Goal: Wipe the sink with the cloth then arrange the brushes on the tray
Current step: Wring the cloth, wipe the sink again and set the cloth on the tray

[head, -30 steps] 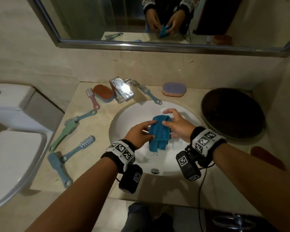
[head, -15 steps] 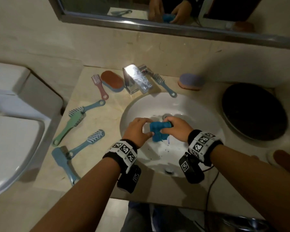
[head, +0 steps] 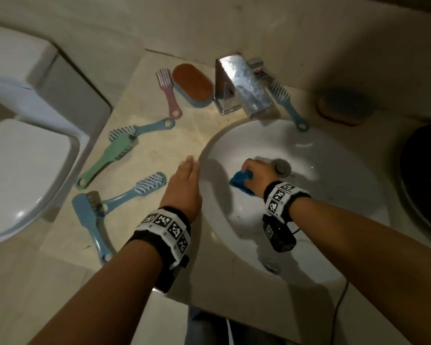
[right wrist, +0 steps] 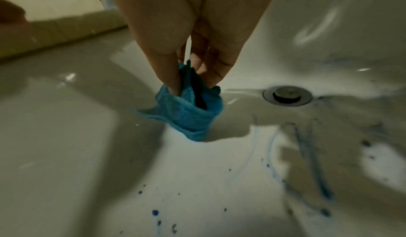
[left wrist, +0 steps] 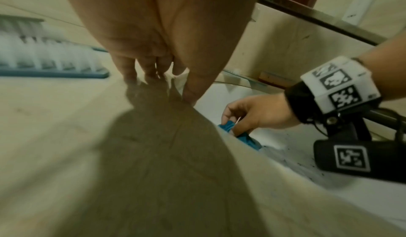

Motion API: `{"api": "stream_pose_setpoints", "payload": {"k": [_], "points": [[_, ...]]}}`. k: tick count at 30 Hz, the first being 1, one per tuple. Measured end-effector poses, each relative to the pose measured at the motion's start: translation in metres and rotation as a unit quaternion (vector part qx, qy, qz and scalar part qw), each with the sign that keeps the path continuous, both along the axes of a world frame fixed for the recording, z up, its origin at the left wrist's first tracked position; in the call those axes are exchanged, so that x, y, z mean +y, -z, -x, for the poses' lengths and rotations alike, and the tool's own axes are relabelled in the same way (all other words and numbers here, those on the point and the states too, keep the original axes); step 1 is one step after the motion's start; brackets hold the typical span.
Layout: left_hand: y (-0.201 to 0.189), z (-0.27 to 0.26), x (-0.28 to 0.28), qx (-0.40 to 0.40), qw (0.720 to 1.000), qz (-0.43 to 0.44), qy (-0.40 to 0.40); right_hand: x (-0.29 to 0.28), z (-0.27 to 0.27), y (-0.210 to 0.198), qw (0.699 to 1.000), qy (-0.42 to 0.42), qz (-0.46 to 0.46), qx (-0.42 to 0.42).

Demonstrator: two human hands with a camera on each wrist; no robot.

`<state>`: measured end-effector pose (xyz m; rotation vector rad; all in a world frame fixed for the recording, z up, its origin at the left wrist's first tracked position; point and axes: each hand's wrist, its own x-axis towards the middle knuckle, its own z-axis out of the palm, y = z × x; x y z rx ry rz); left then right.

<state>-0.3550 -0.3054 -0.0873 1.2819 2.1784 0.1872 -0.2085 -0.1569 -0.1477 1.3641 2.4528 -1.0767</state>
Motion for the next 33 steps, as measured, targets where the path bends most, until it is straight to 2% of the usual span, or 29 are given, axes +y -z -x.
{"api": "stream_pose_setpoints", "payload": {"k": [3, 6, 9, 11, 14, 17, 21, 22, 25, 27, 31, 33], "points": [[0.007, 0.003, -0.006, 0.026, 1.000, -0.004, -0.004, -0.010, 0.010, 0.020, 0.999, 0.007, 0.025, 0.044], [0.003, 0.007, -0.006, 0.040, 0.999, 0.030, 0.021, -0.017, 0.009, 0.030, 0.995, -0.081, 0.036, -0.040], [-0.004, 0.013, -0.003, 0.032, 0.996, 0.076, 0.040, -0.011, 0.004, 0.026, 0.981, -0.150, -0.033, -0.122], [-0.004, 0.013, -0.002, 0.032, 0.993, 0.098, 0.050, -0.005, 0.005, 0.028, 0.985, -0.125, -0.046, -0.113], [-0.006, 0.012, 0.001, 0.033, 0.991, 0.115, 0.059, -0.004, 0.012, 0.035, 0.996, -0.064, -0.008, -0.060], [-0.010, 0.017, 0.003, 0.021, 0.988, 0.129, 0.078, -0.012, 0.016, 0.038, 0.999, -0.042, -0.020, -0.024], [-0.015, 0.018, 0.004, 0.019, 0.986, 0.142, 0.088, -0.009, 0.017, 0.030, 0.998, 0.037, 0.036, 0.048], [-0.015, 0.017, 0.004, 0.021, 0.985, 0.143, 0.089, -0.010, 0.017, 0.030, 0.997, 0.040, 0.037, 0.048], [-0.015, 0.017, 0.004, 0.030, 0.983, 0.151, 0.098, -0.026, 0.018, 0.034, 0.998, -0.048, 0.046, 0.007], [-0.015, 0.017, 0.004, 0.040, 0.981, 0.158, 0.104, -0.027, 0.019, 0.036, 0.996, -0.080, 0.034, 0.012], [-0.016, 0.012, 0.005, 0.053, 0.979, 0.168, 0.099, -0.009, 0.033, 0.035, 1.000, -0.020, -0.007, 0.020], [-0.017, 0.011, 0.007, 0.056, 0.978, 0.174, 0.096, -0.013, 0.036, 0.030, 0.999, -0.039, -0.014, -0.011]]}}
